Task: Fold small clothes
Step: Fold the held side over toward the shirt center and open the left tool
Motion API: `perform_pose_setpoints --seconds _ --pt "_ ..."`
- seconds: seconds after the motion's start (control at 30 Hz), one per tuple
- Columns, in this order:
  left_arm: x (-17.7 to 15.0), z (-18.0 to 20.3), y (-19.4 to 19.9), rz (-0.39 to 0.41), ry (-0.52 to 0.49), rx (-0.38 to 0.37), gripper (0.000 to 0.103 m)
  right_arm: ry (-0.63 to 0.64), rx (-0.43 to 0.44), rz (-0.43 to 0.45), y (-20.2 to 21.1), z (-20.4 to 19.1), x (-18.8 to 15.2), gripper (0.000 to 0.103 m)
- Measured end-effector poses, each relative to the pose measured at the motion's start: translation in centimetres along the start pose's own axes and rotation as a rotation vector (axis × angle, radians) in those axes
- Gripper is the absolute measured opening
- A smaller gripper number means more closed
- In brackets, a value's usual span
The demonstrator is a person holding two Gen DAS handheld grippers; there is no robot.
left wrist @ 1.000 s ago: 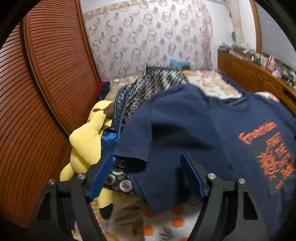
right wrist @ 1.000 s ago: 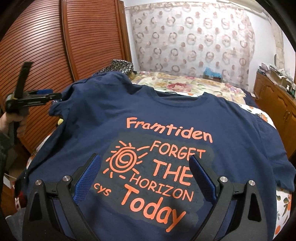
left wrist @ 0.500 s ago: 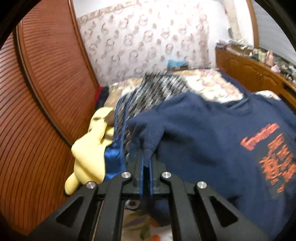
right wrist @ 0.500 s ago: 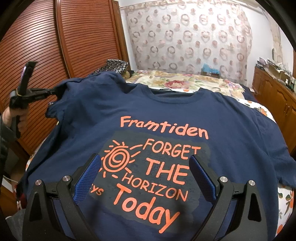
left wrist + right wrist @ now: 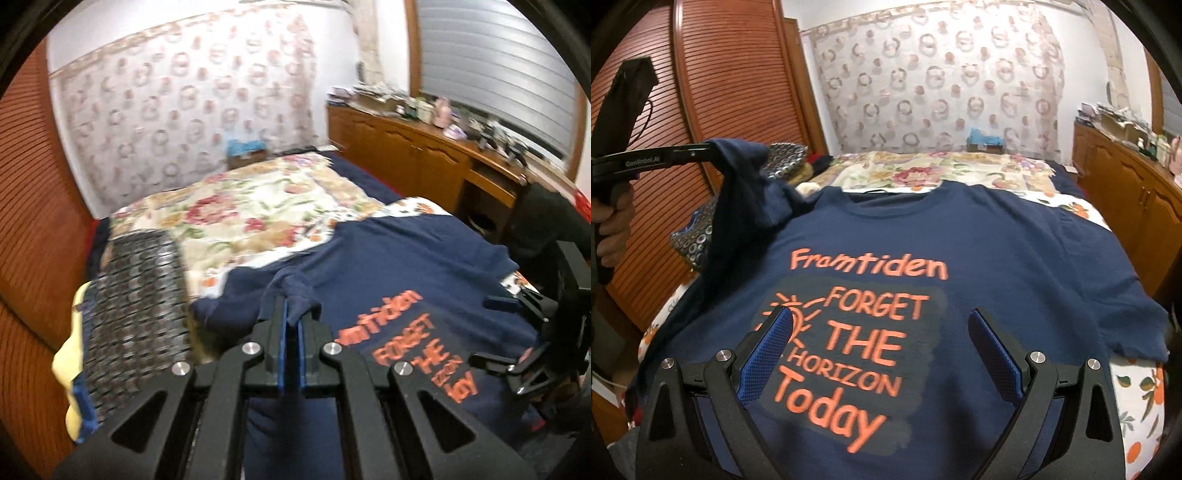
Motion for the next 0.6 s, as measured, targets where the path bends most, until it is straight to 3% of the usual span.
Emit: perform_pose_setpoints --seconds 0.23,0.4,0.6 --pt "-1.6 2.4 -1.6 -0.089 0.017 -0.09 0.004 -0.008 -0.028 0.0 0.8 1.9 -0.1 0.098" --pt "-3.7 2.5 -1.2 -0.115 0.016 -0.089 0.026 -0.021 -0.038 -0.003 0.7 2.6 -0.3 0.098" --pt "-6.8 0.6 0.3 -0.103 0.046 -0.053 0.044 -0.013 -0.039 -0.01 0.6 2.4 -0.4 0.098"
Point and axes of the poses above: each gripper's, at about its wrist camera, not at the fingertips, and y roughly against the way its jaws point, z to its right, x to its top, the point moved 6 cm from there along -y, roughly the way its jaws point, and after that the axes turned 14 degrees about z, right-handed, at the moved point
